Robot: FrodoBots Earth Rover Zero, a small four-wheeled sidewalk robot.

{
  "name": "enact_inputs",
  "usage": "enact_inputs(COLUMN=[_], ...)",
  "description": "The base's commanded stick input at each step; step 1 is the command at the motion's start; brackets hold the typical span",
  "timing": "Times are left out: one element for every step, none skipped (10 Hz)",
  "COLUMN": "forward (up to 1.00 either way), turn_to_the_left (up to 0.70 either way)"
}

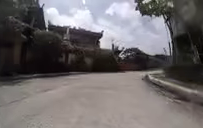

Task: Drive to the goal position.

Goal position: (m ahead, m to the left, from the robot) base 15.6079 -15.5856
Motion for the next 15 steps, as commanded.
enact_inputs(forward=[0.50,0.50,0.50,0.50,0.50,0.50,0.50,0.50,0.50,0.50,0.50,0.50,0.50,0.50,0.50], turn_to_the_left=[0.01,0.01,0.01,0.01,0.01,0.01,-0.15,-0.41,-0.49,-0.49,-0.49,-0.49,-0.49,-0.49,-0.49])
